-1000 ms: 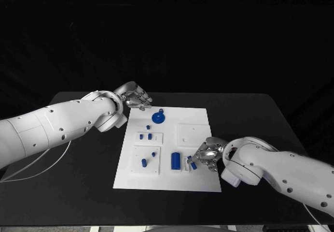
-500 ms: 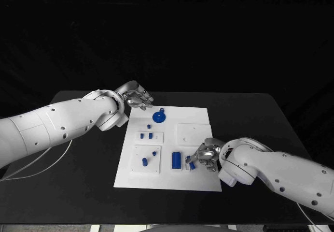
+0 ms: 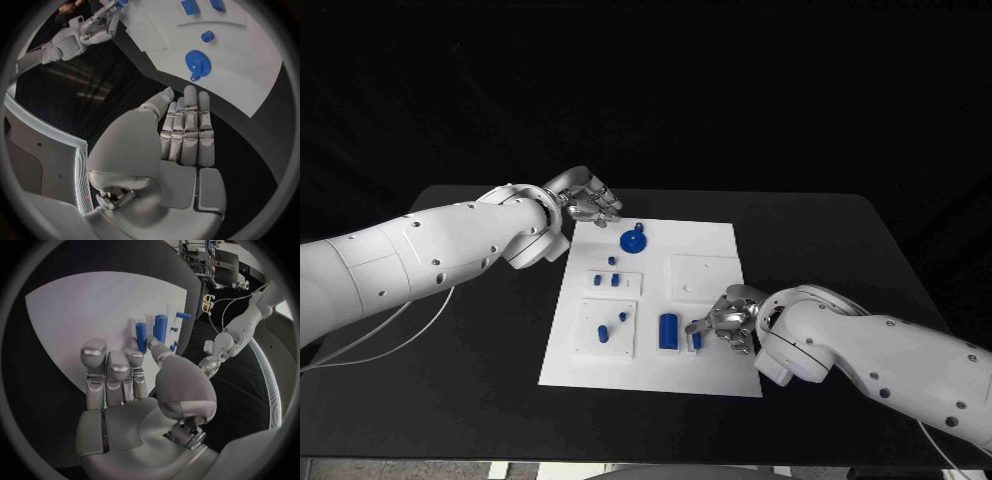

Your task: Assemble the parts on the task board

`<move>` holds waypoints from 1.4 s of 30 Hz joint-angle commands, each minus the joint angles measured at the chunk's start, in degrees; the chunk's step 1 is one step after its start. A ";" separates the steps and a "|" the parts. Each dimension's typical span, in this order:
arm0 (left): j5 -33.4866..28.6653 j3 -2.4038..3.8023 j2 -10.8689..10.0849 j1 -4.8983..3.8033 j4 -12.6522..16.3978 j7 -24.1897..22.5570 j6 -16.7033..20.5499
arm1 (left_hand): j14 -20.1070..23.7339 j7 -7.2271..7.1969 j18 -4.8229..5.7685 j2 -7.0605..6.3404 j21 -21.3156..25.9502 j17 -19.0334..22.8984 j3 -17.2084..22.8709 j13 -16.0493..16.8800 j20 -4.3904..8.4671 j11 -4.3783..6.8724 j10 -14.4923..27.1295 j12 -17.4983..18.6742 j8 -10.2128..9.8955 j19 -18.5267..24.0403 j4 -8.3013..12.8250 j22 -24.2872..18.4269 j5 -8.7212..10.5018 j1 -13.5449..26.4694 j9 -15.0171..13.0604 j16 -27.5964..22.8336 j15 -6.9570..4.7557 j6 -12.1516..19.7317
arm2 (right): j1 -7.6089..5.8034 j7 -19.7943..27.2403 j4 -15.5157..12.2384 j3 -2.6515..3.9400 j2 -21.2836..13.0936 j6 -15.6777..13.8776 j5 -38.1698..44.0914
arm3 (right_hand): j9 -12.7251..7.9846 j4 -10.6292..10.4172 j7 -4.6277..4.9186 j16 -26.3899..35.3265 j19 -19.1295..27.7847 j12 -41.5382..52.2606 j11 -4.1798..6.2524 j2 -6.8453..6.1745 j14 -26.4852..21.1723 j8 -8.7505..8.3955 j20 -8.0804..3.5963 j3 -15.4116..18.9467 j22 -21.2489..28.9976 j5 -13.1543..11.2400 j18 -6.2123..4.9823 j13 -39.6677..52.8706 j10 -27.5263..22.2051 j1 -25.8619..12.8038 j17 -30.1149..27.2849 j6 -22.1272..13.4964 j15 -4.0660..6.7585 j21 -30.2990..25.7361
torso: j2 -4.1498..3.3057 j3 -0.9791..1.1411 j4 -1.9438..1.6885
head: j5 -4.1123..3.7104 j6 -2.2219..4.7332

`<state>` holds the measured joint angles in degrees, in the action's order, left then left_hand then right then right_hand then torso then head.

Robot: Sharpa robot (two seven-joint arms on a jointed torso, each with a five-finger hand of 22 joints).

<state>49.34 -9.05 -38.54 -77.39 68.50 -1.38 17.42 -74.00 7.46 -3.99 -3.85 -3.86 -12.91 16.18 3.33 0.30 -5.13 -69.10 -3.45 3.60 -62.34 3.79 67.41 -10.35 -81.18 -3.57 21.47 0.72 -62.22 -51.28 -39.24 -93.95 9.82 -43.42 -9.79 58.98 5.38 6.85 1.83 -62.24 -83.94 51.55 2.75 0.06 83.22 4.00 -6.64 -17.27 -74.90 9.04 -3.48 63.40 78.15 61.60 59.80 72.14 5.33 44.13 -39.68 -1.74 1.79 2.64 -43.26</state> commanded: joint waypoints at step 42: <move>-0.08 0.02 0.29 -0.05 0.03 0.32 -0.86 | 0.00 0.05 0.51 0.05 0.04 -0.07 0.14 0.01 -0.21 0.03 0.48 0.03 0.01 -0.48 -1.34 -1.36 -0.39 0.38 -0.07 0.36 0.32 0.50 | 0.36 -0.37 -0.70 -0.76 0.85 4.58 1.25 | -0.65 -1.95 -0.28 0.32 -3.26 -0.32 0.27 -1.02 0.09 -0.34 -0.14 2.83 -3.48 -1.48 0.60 -0.30 0.01 -0.88 0.20 0.46 0.15 -0.22 | 0.00 0.10 0.08 | 1.26 -0.41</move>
<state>49.34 -9.06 -38.41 -77.40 68.45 -0.91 17.01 -74.00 7.46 -3.99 -3.85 -3.86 -12.89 16.40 3.33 0.09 -5.12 -69.10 -3.45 3.60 -62.55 2.76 66.10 -10.35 -81.18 -3.57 21.47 0.72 -62.22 -51.38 -39.38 -94.54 9.42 -42.81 -7.34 60.23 4.85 5.01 1.76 -62.24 -83.94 51.56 2.75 -0.84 83.19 3.77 -6.64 -14.75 -74.90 7.77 -3.48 63.16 78.34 61.28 60.01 72.26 5.30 44.13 -39.70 -1.59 1.87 3.82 -43.65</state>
